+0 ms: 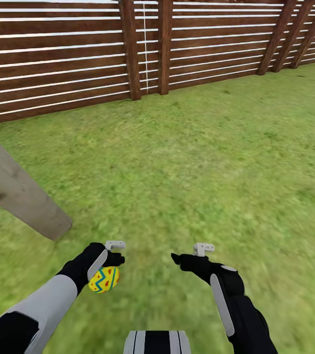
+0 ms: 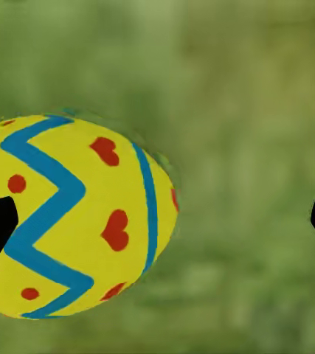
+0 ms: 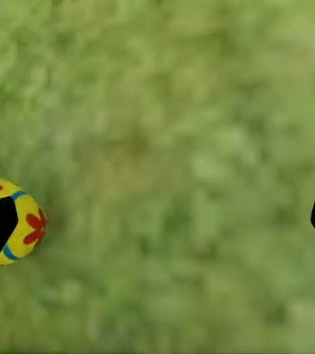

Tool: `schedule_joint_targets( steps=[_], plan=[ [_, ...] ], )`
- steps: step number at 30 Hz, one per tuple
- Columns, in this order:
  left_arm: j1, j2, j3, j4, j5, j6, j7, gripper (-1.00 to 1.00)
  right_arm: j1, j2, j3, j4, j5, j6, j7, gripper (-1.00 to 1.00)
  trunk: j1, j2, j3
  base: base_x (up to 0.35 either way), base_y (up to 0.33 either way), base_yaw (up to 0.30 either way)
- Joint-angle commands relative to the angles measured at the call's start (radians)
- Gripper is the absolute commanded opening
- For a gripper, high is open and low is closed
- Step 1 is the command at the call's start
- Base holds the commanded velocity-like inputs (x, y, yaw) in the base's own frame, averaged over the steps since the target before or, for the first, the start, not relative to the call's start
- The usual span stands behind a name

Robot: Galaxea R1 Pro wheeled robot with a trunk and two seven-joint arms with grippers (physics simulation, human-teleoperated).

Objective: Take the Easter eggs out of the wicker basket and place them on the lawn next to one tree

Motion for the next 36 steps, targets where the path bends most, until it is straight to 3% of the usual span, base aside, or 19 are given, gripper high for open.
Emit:
schedule_joint_targets(
  steps=[1,9,20,27,36],
  plan=[
    [-0.001,0.001,-0.008,-0.002,0.011,0.007,0.008,1.0,0.0,0.0,-0.001,-0.001,-0.009,0.005,-0.003,1.0,-0.001,0.0,0.003,0.0,0.0,0.0],
    [-0.003,0.001,-0.008,-0.028,0.012,0.064,0.013,1.0,0.0,0.0,-0.001,-0.001,-0.009,0.005,-0.003,1.0,-0.004,0.002,0.034,-0.012,0.0,0.0],
    [-0.002,0.002,-0.008,-0.031,0.011,0.068,0.014,1.0,0.0,0.0,0.001,-0.001,-0.009,0.005,-0.003,1.0,-0.009,0.004,0.077,-0.309,-0.002,0.0],
    [-0.002,0.002,-0.007,-0.031,0.011,0.07,0.014,1.0,0.0,0.0,0.001,-0.001,-0.009,0.005,-0.003,1.0,-0.012,0.006,0.104,-0.063,-0.007,0.0],
    [-0.003,0.002,0.001,-0.031,0.019,0.153,0.015,1.0,0.0,0.0,0.0,-0.001,-0.009,0.005,-0.003,1.0,-0.016,0.008,0.139,-0.001,0.0,0.0]
  ],
)
